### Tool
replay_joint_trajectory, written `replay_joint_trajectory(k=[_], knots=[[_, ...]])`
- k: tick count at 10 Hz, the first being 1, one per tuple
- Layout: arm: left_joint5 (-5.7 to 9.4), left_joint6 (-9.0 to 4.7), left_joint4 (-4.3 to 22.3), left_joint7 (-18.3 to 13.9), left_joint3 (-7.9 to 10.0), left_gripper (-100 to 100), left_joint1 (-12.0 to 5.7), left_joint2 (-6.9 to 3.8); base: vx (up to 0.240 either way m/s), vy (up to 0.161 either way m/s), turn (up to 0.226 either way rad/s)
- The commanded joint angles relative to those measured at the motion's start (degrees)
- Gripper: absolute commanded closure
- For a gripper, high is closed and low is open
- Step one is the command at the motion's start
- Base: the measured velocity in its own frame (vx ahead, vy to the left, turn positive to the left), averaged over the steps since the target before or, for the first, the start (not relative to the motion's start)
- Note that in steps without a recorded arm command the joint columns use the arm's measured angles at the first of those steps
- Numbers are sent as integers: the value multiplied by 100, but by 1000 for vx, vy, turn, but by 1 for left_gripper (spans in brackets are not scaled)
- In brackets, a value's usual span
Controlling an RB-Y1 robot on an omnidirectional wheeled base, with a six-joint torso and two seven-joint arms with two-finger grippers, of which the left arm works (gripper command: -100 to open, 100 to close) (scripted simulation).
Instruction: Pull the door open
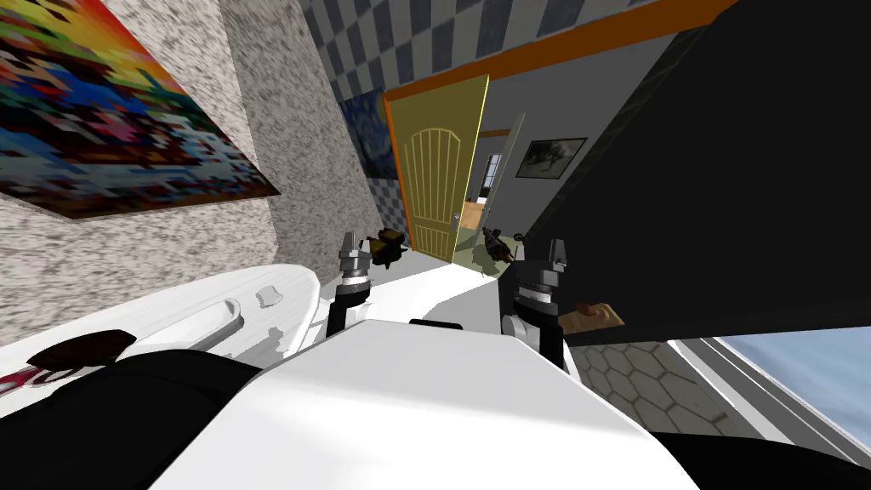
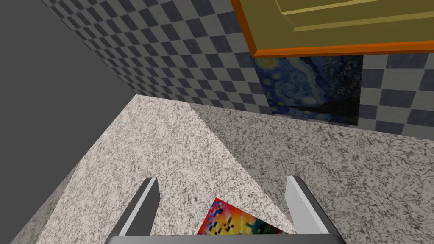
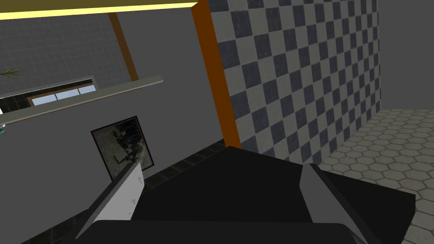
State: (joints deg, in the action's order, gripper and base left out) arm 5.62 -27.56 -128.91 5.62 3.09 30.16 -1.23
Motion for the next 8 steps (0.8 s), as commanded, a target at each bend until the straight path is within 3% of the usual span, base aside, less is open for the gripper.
replay_joint_trajectory(k=[1,8], knots=[[2,29,161,-30,-21,-100,-88,-53,83,-16,-63],[16,196,1075,-200,-140,-100,-586,-282,156,-45,-73]])
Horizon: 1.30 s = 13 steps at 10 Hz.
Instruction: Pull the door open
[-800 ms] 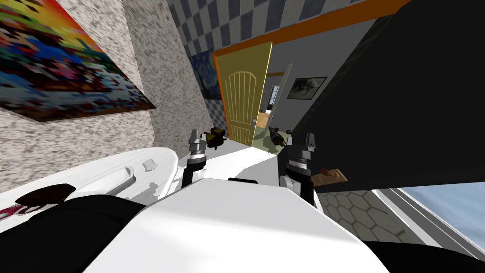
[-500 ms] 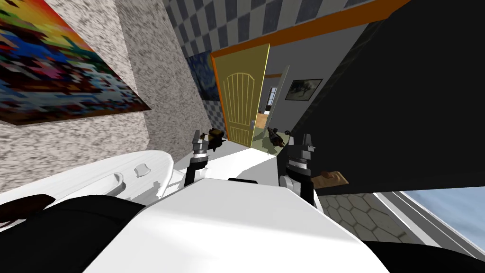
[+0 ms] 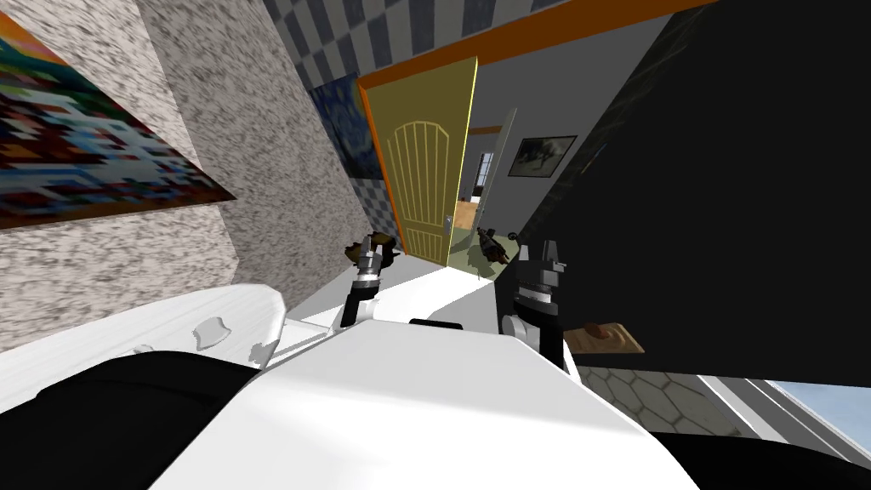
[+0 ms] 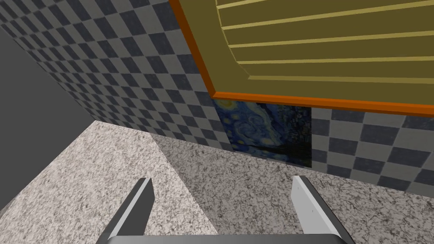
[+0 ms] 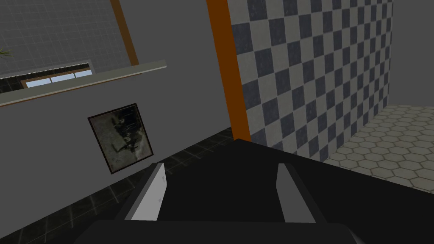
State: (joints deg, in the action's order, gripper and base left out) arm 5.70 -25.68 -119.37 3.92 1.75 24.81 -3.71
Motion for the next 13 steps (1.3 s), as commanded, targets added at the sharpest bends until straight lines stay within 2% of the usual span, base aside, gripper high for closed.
replay_joint_trajectory(k=[1,13], knots=[[9,26,217,-48,-17,-100,-104,-54,126,-43,-67],[28,263,1519,-289,-187,-100,-813,-290,106,-27,-58]])
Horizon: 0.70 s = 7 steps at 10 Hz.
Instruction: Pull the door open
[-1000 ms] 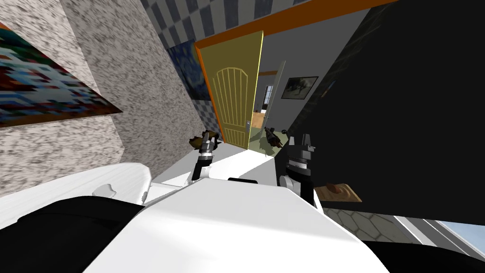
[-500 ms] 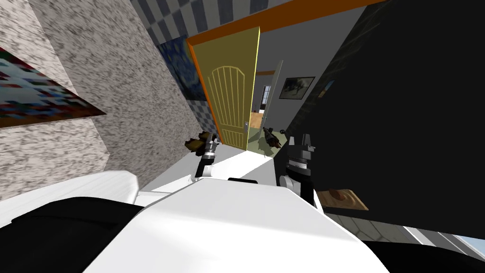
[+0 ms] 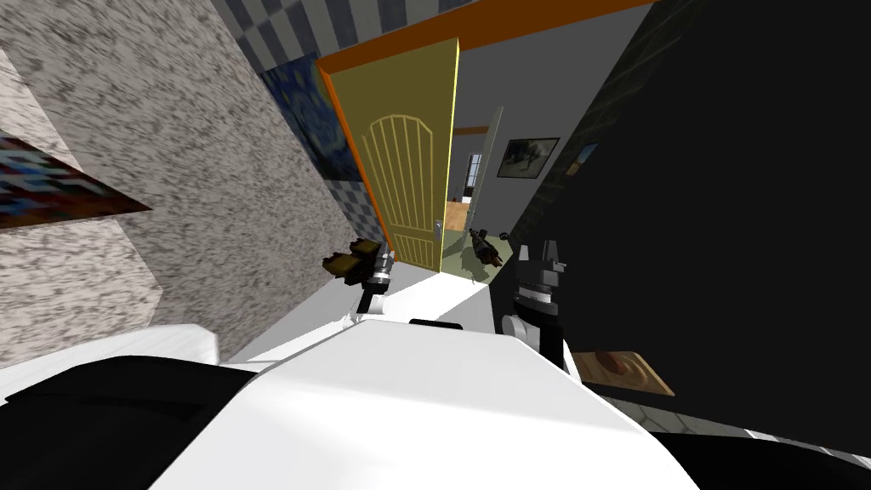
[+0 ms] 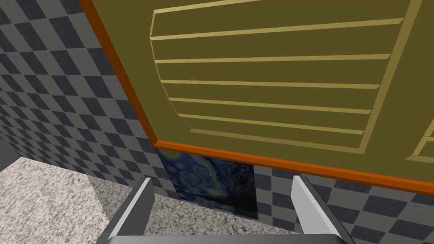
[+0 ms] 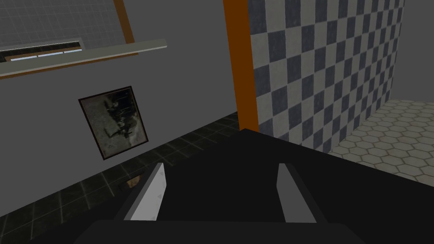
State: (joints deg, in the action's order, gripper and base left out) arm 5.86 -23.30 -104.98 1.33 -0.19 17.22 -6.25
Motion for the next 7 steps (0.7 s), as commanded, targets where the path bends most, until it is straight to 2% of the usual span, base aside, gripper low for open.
replay_joint_trajectory(k=[1,7], knots=[[14,46,197,-51,-8,-100,-117,-54,112,-27,-82],[24,173,895,-181,-99,-100,-498,-161,107,-30,-64]])
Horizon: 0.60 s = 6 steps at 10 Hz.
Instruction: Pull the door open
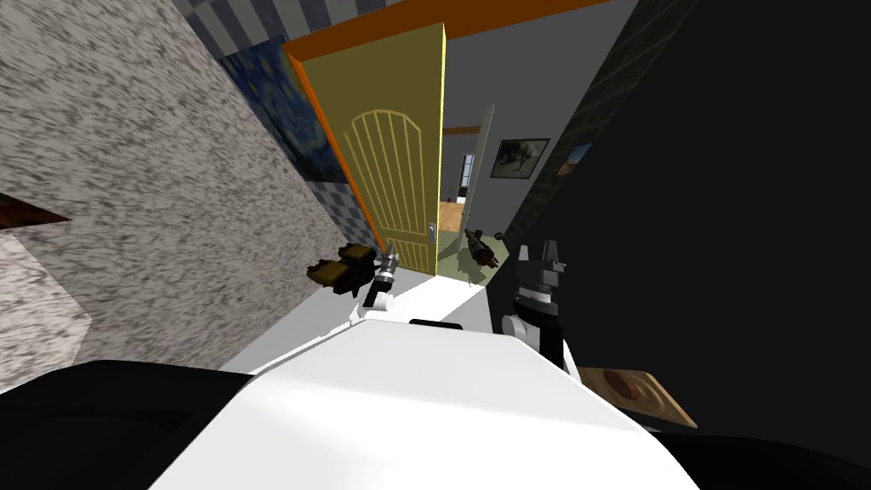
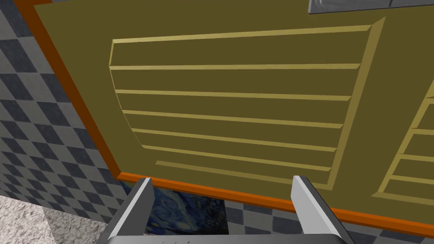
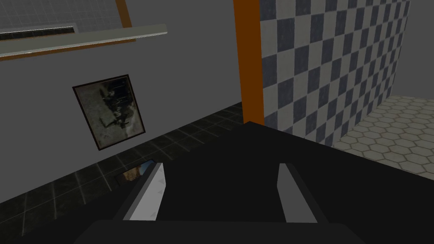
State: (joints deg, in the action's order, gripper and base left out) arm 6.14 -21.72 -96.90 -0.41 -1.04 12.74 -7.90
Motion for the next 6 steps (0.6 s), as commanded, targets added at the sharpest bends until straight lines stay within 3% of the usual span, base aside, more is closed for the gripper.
replay_joint_trajectory(k=[1,6], knots=[[-3,36,201,-28,-28,-100,-111,-12,115,-20,-65],[5,137,756,-131,-101,-100,-414,-91,102,-15,-63]])
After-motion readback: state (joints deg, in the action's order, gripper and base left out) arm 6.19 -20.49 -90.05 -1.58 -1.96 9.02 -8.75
